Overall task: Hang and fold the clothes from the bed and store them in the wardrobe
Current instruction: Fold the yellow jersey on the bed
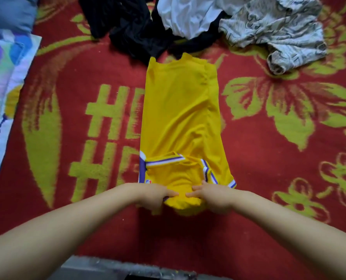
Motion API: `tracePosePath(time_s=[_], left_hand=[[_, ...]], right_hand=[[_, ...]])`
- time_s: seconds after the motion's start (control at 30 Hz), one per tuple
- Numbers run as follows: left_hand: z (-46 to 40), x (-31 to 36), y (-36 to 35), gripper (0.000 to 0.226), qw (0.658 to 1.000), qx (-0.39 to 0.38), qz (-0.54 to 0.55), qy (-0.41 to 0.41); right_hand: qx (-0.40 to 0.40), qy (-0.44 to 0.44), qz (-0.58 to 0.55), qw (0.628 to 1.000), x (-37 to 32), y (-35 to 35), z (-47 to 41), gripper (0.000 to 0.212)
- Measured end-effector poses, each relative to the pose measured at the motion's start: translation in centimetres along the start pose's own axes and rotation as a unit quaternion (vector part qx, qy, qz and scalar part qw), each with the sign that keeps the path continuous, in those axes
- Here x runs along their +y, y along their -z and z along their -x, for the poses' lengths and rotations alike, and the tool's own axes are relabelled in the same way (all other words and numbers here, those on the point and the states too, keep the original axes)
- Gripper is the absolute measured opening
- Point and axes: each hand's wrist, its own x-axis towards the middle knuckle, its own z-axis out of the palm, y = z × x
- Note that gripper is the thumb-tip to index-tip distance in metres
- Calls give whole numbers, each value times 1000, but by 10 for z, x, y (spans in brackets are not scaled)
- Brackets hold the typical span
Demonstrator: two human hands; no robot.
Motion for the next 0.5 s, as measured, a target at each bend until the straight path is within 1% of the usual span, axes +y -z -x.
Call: tracePosePath(time_s=[0.07, 0.1, 0.13, 0.17, 0.2, 0.23, 0.27, 0.33, 0.37, 0.43, 0.47, 0.5], left_hand=[[18, 2, 6, 68, 995, -60, 78, -2], [25, 0, 12, 62, 989, -81, 127, 5], [29, -4, 20, 52, 980, -94, 174, 11], [32, -9, 30, 39, 974, -90, 208, 19], [31, -15, 41, 27, 971, -67, 229, 35], [27, -22, 54, 21, 970, -25, 237, 53], [20, -29, 68, 21, 970, 26, 231, 68], [4, -42, 94, 34, 967, 152, 179, 95], [-5, -47, 102, 42, 959, 222, 130, 116], [-20, -50, 101, 53, 925, 343, 24, 164], [-25, -46, 93, 57, 908, 379, -23, 176], [-32, -41, 78, 62, 898, 400, -63, 170]], right_hand=[[-67, 25, -49, 996, -6, 5, 17, 59], [-83, 27, -74, 993, -7, 12, 22, 48], [-81, 24, -97, 992, -5, 23, 23, 35], [-59, 15, -111, 992, 1, 37, 22, 29], [-23, 1, -115, 993, 9, 51, 18, 26], [18, -18, -112, 993, 18, 65, 12, 23], [60, -41, -109, 991, 29, 78, 4, 20], [150, -108, -103, 977, 48, 96, -14, 26], [203, -137, -97, 965, 54, 99, -23, 33], [310, -184, -81, 929, 55, 93, -34, 48], [351, -191, -60, 915, 51, 84, -38, 55], [380, -178, -29, 907, 44, 71, -40, 60]])
